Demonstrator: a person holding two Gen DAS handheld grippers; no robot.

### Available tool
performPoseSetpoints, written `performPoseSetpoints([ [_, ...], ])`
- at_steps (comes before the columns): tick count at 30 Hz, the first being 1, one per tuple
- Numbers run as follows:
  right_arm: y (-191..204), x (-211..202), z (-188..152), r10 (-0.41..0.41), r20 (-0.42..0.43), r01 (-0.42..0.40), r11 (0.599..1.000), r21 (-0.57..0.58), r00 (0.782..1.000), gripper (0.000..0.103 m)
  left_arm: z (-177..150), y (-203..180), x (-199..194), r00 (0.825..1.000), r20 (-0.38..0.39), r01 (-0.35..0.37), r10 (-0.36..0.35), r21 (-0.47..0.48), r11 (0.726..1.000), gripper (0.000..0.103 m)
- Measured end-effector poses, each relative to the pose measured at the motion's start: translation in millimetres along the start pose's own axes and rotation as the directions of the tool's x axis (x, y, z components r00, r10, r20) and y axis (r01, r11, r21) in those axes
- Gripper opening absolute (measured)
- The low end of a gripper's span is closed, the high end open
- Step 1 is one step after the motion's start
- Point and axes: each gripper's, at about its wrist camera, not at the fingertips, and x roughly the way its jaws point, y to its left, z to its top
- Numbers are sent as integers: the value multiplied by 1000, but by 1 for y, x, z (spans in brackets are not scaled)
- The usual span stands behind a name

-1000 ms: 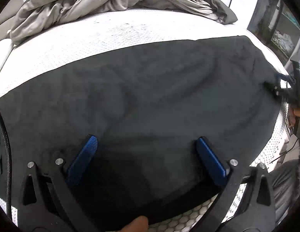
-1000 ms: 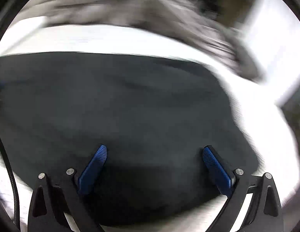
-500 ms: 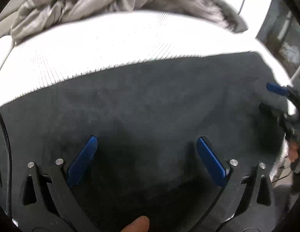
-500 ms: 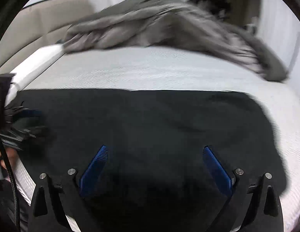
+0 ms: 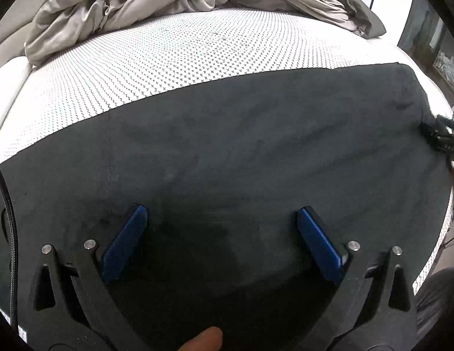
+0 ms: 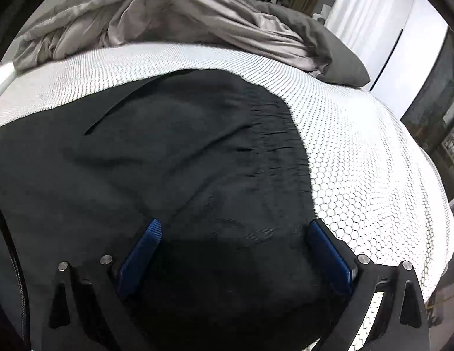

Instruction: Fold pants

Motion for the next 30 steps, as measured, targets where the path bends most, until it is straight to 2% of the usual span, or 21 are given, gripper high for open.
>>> performPoseSetpoints([
  [2,9,-17,3,-54,26,54,998,-22,998,100,1,-2,-5,1000,4,11,-11,-18,1000,102],
  [4,27,-39,5,-54,53,56,997,-44,997,100,7,-2,-12,999,22,43,-42,-30,999,102],
  [6,49,-56,13,1,98,5,998,-60,995,100,13,-9,-20,999,47,26,-25,-25,999,102],
  [7,65,-58,24,72,111,-64,995,-71,991,100,16,-12,-20,998,57,14,-13,-23,1000,102],
  [8,85,-57,35,145,104,-136,986,-92,984,100,19,-14,-17,998,63,7,-5,-25,1000,102],
  [10,125,-53,43,218,67,-205,965,-162,974,100,19,-19,-4,1000,26,1,0,-24,1000,102],
  [12,167,-44,39,240,15,-227,935,-272,971,100,16,-20,11,999,-29,-26,26,-19,999,102],
  [14,182,-30,31,215,-19,-208,915,-346,976,99,13,-20,13,1000,-18,-23,23,-13,1000,102],
  [16,164,-24,31,228,-33,-226,922,-314,973,100,11,-18,10,1000,-15,-19,19,-7,1000,102],
  [17,148,-20,31,199,-34,-201,940,-276,979,100,9,-17,10,1000,-13,-17,16,-4,1000,102],
  [18,120,-13,33,85,-17,-87,973,-212,996,100,7,-16,9,1000,-10,-14,14,-2,1000,102],
  [19,106,-6,27,-9,-11,6,985,-174,1000,100,6,-16,8,1000,-9,-11,11,-1,1000,102],
  [20,83,1,25,-108,-14,105,986,-126,994,101,4,-16,8,1000,-8,-7,7,2,1000,102],
  [21,53,10,20,-141,-51,139,989,-39,989,101,4,-15,9,1000,-9,-6,6,4,1000,102],
  [23,23,10,12,-20,-68,27,994,106,998,101,2,-18,7,1000,-16,-8,8,4,1000,102],
  [26,24,-16,9,-74,-29,77,992,98,997,100,12,-10,3,999,-39,-11,11,0,1000,102],
  [28,45,-50,0,-67,20,66,996,63,998,100,20,-9,-11,1000,0,-1,1,-13,1000,102],
  [30,65,-66,6,-56,39,55,998,18,998,100,34,-9,-20,999,40,6,-5,-26,1000,102],
])
